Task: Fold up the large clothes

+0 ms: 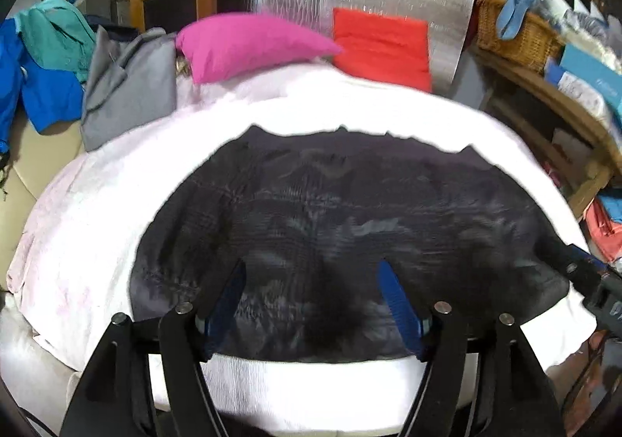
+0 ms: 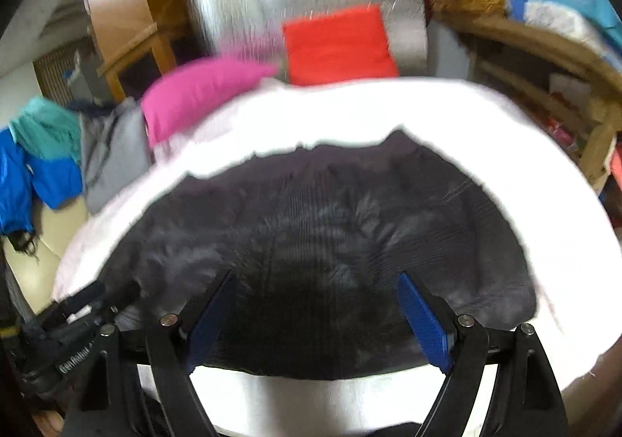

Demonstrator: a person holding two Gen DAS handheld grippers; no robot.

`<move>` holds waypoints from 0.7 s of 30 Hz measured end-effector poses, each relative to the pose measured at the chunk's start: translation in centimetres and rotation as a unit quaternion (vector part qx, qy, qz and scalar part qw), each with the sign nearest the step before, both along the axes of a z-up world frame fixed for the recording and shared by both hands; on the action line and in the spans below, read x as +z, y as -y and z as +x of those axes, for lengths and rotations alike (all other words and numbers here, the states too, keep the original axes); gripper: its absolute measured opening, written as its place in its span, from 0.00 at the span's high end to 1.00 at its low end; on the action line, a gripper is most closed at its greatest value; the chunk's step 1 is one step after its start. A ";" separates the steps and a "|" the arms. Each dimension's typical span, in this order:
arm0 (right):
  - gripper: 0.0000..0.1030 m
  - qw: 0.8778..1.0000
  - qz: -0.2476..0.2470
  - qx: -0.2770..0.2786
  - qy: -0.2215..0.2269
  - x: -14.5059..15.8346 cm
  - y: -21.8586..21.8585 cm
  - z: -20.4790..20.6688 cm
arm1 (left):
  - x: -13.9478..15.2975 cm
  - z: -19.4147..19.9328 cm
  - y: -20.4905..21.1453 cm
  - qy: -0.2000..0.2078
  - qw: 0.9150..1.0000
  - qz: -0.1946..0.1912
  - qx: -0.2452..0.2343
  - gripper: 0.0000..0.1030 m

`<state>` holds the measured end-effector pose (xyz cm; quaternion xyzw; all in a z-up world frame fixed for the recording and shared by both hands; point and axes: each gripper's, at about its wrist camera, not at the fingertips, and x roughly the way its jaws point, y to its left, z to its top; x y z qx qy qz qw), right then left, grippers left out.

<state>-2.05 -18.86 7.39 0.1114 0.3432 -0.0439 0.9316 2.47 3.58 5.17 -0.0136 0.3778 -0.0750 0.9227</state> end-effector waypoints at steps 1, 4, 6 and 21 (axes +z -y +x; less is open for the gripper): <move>0.15 1.000 -0.002 -0.003 0.015 1.1 0.0 -1.0 | 0.8 -0.7 -0.1 0.010 1.000 -0.004 0.003 0.27; 0.13 0.998 -0.014 -0.004 0.063 4.3 -0.8 -3.7 | 3.5 -2.3 -0.5 0.042 0.999 -0.013 0.016 0.23; 0.11 0.994 -0.030 -0.002 0.106 7.2 -1.6 -5.6 | 5.4 -2.8 -0.5 0.057 0.998 -0.011 0.016 0.21; 0.00 0.999 -0.026 0.030 0.009 3.8 -4.9 -7.4 | 7.3 -6.7 0.7 0.051 0.997 0.052 0.010 0.11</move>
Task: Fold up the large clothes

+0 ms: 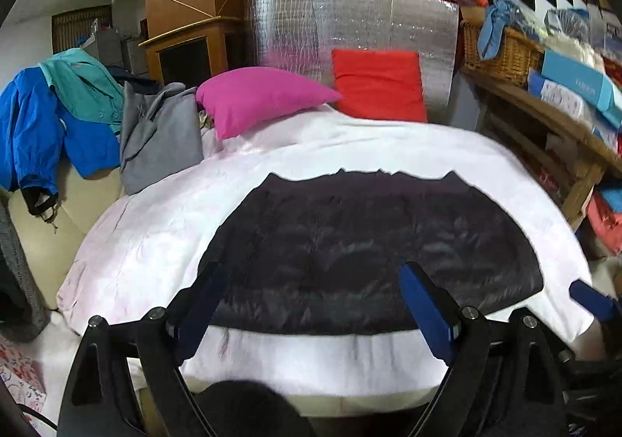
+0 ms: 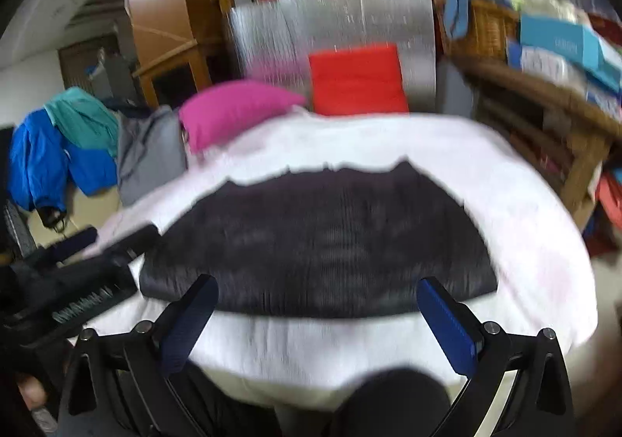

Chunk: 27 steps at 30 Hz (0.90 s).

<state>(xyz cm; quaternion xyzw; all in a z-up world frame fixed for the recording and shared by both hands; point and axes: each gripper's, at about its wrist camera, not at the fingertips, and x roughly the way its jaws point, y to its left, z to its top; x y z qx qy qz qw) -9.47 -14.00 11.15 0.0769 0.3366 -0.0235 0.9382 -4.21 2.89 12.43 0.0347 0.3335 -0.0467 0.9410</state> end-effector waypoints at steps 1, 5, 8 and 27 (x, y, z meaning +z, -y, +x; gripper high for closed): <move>0.00 1.000 0.001 -0.002 -0.006 -0.7 -0.1 -0.2 | -0.2 -0.2 0.0 -0.004 1.000 0.002 -0.001 0.11; 0.00 1.000 0.003 0.000 -0.027 -1.8 -0.2 -0.6 | -0.6 -1.5 -0.2 -0.005 1.000 0.004 0.002 0.11; 0.00 1.000 0.006 -0.001 -0.019 -1.7 -0.1 -1.6 | -0.5 -2.4 -0.3 -0.001 1.000 0.003 0.003 0.11; 0.00 0.999 -0.024 -0.034 0.002 -0.3 0.2 -4.4 | 0.0 -5.5 -0.8 0.013 1.000 -0.017 0.003 0.05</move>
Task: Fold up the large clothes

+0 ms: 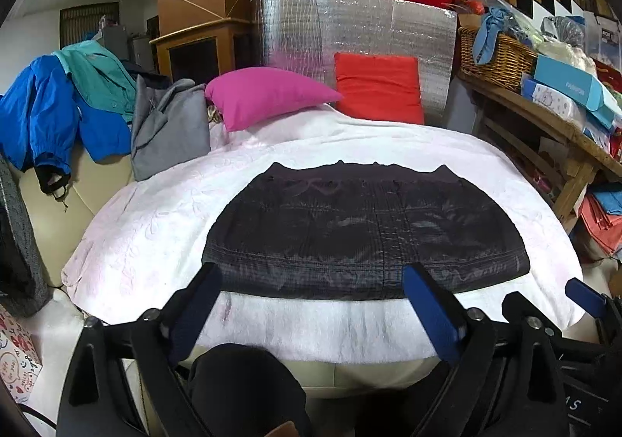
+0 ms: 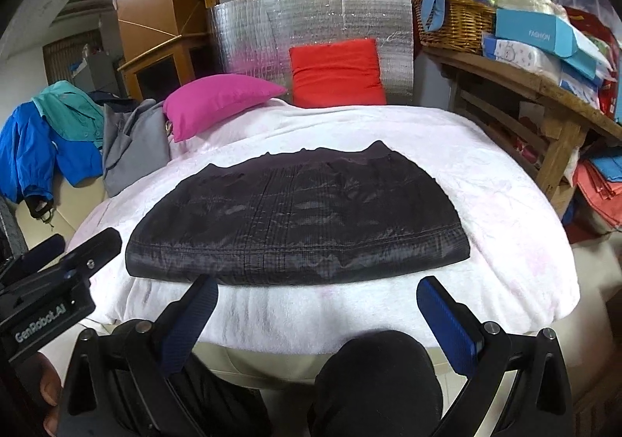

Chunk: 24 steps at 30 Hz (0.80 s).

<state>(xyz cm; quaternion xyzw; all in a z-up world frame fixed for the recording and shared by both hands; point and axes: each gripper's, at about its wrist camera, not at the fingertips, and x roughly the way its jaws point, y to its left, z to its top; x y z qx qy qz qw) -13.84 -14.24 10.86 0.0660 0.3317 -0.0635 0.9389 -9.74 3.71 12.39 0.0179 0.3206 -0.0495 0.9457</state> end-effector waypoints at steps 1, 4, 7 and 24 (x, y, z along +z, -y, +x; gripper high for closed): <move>0.00 1.000 -0.001 0.000 0.002 0.2 0.0 -0.2 | 0.2 -0.3 0.0 0.003 1.000 0.000 -0.002 0.05; 0.00 1.000 -0.007 -0.002 0.010 0.7 0.1 -0.7 | 0.5 -0.8 0.2 0.007 1.000 -0.001 -0.004 0.04; 0.00 1.000 -0.010 -0.006 0.011 0.9 0.2 -0.9 | 0.4 -0.9 0.4 0.005 1.000 0.004 -0.002 0.04; 0.00 1.000 -0.018 -0.007 0.007 0.9 0.3 -0.9 | -0.4 -0.5 0.0 -0.009 1.000 0.007 0.017 0.04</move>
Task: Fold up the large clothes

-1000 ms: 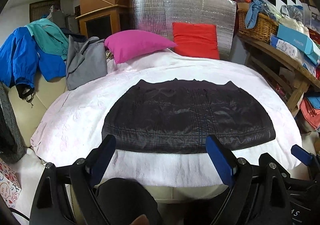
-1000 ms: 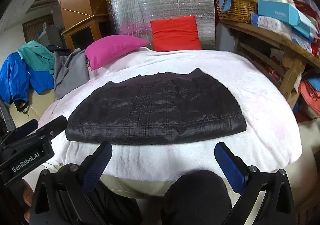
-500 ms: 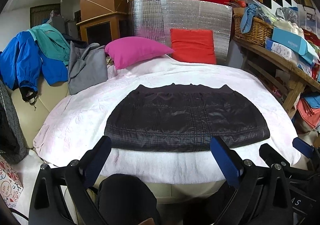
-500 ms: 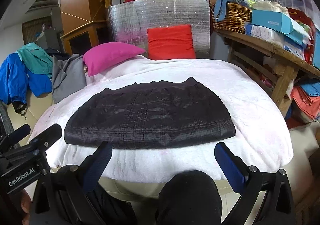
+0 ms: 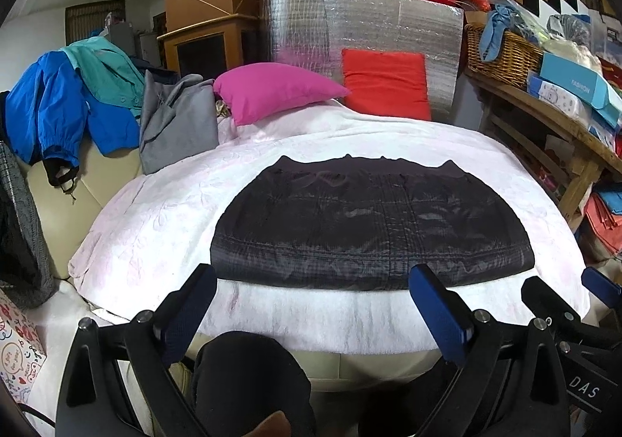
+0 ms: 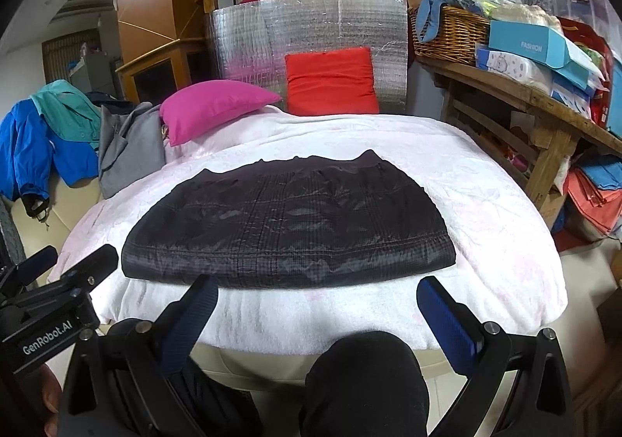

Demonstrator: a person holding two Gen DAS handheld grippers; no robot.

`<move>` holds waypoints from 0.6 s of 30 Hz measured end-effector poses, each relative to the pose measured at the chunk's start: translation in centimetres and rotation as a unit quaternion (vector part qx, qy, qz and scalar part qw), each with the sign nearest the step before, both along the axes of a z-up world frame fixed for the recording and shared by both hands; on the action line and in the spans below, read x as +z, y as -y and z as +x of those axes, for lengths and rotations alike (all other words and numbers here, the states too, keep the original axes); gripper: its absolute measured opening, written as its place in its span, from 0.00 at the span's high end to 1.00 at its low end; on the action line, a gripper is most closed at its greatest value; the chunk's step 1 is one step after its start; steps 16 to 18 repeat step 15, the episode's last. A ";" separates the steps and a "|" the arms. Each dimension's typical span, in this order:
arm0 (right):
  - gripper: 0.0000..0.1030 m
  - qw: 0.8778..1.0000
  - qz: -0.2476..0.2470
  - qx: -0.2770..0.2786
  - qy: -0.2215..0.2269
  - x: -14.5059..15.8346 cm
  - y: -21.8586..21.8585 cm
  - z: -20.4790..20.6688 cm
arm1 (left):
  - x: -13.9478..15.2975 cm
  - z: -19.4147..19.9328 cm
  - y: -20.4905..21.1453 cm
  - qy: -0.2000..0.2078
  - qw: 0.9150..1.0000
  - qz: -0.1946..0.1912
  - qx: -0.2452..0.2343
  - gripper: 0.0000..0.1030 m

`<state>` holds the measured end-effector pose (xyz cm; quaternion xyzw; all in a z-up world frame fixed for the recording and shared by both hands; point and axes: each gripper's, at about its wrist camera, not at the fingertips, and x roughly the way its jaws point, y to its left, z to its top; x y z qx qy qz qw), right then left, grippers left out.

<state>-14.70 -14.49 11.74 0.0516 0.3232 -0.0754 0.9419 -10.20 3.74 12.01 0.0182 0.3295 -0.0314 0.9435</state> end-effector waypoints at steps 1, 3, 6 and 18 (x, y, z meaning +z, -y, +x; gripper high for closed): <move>0.00 1.000 -0.002 0.000 0.000 0.0 -0.1 0.0 | 0.0 0.0 0.0 0.001 1.000 0.001 -0.001 0.04; 0.00 1.000 -0.004 0.000 -0.001 0.0 -0.1 0.1 | 0.0 0.0 0.1 0.002 1.000 0.001 -0.003 0.04; 0.00 1.000 -0.007 -0.002 0.000 0.2 -0.1 0.2 | 0.1 0.0 0.2 0.003 1.000 0.001 -0.006 0.04; 0.00 1.000 -0.005 -0.002 -0.004 -0.1 -0.1 0.4 | 0.0 -0.2 0.6 0.010 1.000 -0.002 -0.023 0.04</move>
